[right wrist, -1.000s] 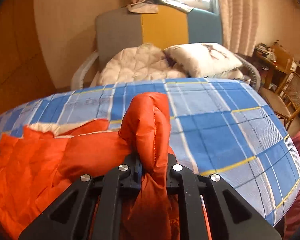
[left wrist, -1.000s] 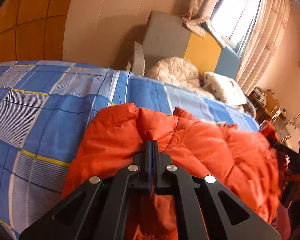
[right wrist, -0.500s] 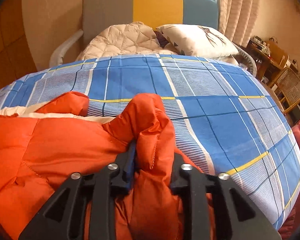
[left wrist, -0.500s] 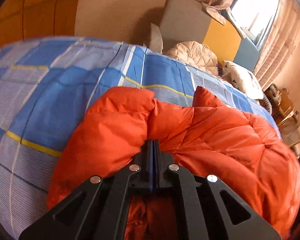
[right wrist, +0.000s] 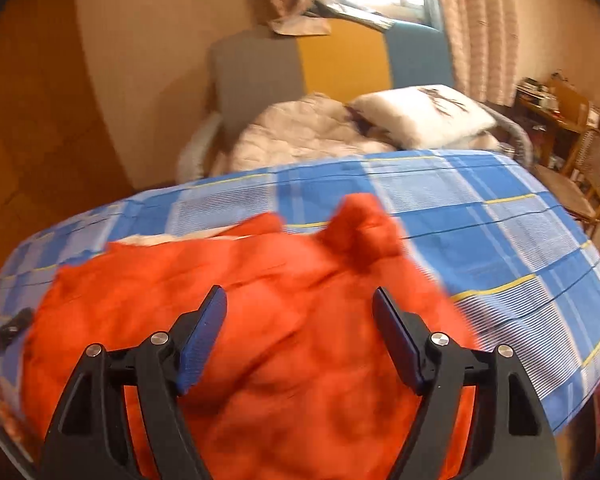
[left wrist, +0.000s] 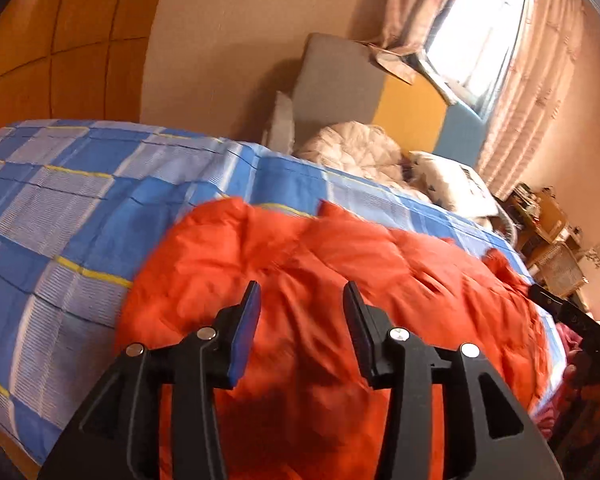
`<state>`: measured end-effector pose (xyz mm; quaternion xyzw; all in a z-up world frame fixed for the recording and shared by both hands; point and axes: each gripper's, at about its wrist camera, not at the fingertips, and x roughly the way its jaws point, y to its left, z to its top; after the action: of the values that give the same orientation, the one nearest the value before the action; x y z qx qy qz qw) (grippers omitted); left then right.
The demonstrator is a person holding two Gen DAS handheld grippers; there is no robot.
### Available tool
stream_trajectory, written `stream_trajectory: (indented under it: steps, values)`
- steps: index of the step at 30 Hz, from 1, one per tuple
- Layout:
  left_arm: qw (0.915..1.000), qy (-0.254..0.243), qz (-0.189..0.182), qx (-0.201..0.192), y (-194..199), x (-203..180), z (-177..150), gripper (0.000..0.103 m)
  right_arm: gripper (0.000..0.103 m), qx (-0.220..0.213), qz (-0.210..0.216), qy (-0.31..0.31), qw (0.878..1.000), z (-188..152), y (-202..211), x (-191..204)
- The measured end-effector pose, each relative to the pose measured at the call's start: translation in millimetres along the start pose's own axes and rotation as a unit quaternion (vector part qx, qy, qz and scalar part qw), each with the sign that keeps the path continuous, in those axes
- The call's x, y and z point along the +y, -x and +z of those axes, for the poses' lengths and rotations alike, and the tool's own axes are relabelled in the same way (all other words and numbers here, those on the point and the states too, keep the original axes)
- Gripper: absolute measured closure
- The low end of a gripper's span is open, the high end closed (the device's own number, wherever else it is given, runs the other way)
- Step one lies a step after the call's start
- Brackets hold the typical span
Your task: Fold large clothes
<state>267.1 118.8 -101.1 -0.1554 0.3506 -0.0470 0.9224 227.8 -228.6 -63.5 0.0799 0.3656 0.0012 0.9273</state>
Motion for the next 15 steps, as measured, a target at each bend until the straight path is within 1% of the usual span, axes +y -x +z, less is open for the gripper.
stream_trajectory:
  steps: [2, 6, 8, 9, 12, 14, 15]
  values:
    - [1.0, -0.004, -0.004, 0.005, 1.1, -5.5, -8.1, 0.061, 0.028, 0.002, 0.014, 0.008, 1.0, -8.1, 5.5, 14.5]
    - [0.9997, 0.005, 0.002, 0.024, -8.1, -3.1, -19.5, 0.061, 0.028, 0.012, 0.01, 0.028, 0.999, -21.3, 3.1, 29.3]
    - [0.9995, 0.01, 0.0, 0.031, -14.0, 1.6, -20.9, 0.061, 0.028, 0.018, -0.005, 0.028, 0.999, -25.9, -2.9, 27.0]
    - [0.9995, 0.007, 0.002, 0.032, -16.1, 2.7, -21.7, 0.062, 0.028, 0.026, -0.005, 0.021, 0.999, -27.6, -6.9, 23.3]
    - [0.9993, -0.005, 0.003, 0.036, -22.3, 2.9, -24.9, 0.062, 0.028, 0.045, -0.014, 0.02, 0.999, -33.6, -19.8, 16.5]
    - [0.9991, -0.023, 0.005, 0.034, -25.4, 2.1, -28.4, 0.062, 0.026, 0.048, -0.015, 0.021, 0.999, -37.6, -24.3, 15.5]
    - [0.9991, -0.024, 0.003, 0.036, -26.8, 2.9, -29.5, 0.062, 0.025, 0.047, -0.019, 0.028, 0.998, -39.6, -25.8, 17.6]
